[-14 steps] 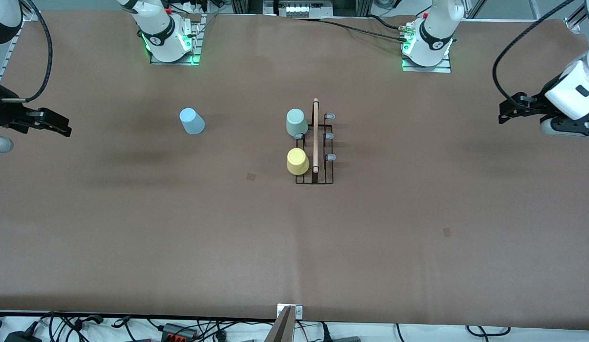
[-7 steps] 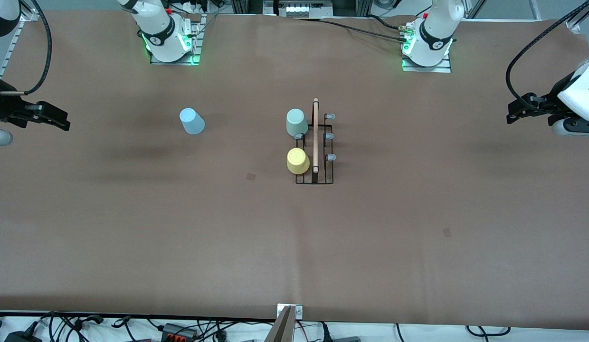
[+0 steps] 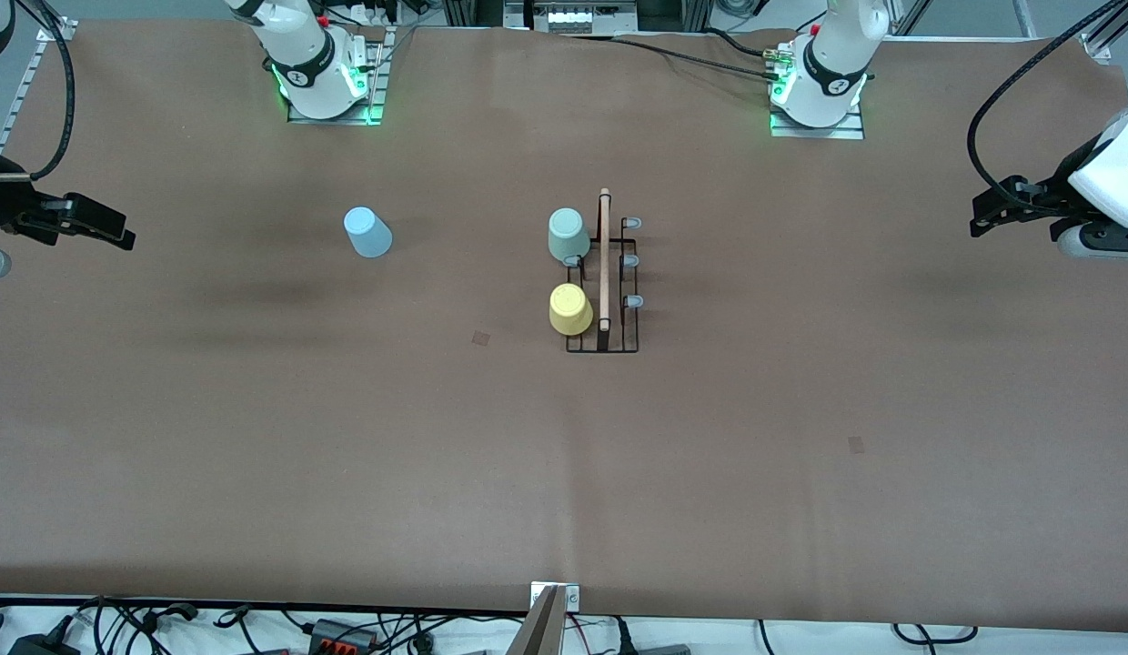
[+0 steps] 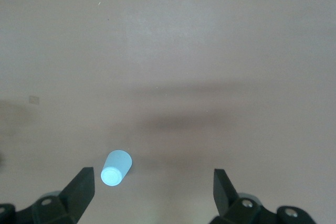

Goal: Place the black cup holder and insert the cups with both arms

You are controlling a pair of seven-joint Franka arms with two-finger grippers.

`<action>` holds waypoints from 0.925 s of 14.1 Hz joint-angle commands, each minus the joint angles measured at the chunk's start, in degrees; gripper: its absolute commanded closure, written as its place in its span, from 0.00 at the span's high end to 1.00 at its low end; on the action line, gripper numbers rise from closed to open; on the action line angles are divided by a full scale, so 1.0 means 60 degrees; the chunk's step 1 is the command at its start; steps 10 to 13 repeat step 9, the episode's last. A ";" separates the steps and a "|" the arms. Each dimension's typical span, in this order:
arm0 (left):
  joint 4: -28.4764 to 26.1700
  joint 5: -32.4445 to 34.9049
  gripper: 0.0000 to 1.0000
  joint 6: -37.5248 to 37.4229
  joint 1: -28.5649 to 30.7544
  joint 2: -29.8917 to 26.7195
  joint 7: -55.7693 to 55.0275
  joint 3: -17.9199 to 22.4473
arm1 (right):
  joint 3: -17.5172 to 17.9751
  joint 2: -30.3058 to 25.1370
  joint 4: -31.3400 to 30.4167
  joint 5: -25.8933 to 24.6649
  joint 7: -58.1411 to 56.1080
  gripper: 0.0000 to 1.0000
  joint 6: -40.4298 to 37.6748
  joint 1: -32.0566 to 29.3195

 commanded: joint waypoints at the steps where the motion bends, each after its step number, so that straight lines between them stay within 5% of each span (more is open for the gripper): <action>1: 0.0141 -0.0105 1.00 -0.0164 0.0030 -0.0029 -0.0030 -0.0032 | 0.0037 -0.0093 -0.0099 0.0139 -0.0206 1.00 0.0069 -0.0070; 13: 0.0141 -0.0090 1.00 -0.0105 0.0015 -0.0029 -0.0016 -0.0076 | 0.0154 -0.0092 -0.0041 -0.0403 -0.0045 1.00 0.0011 0.0193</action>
